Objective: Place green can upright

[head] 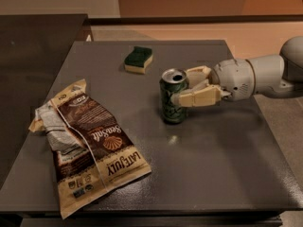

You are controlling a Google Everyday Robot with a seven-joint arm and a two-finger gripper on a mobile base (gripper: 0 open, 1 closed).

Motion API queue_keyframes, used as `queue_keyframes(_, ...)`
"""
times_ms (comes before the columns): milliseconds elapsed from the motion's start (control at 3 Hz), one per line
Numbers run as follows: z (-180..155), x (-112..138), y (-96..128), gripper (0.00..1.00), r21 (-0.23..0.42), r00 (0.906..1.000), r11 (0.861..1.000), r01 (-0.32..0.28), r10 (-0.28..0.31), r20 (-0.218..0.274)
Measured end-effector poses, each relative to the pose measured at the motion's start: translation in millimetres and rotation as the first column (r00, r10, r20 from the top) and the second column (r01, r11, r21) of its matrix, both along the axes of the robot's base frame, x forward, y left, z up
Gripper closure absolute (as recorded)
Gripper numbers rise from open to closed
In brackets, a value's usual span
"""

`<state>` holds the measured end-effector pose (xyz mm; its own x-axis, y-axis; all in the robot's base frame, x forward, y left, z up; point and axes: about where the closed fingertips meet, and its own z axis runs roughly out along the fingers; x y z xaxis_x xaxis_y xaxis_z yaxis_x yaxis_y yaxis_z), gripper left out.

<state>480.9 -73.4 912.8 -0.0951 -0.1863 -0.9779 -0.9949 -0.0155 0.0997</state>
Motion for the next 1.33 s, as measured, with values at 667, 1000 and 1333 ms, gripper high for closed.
queue_keyframes(667,-6.7,1.0,0.2,0.13,0.041,0.9993,0.998,-0.037,0.037,-0.009)
queue_keyframes(1000,-6.1,0.8,2.4,0.0,0.041,0.9992,0.998,-0.04,0.04,-0.009)
queue_keyframes(1333,-6.1,0.8,2.4,0.0,0.041,0.9992,0.998,-0.04,0.04,-0.009)
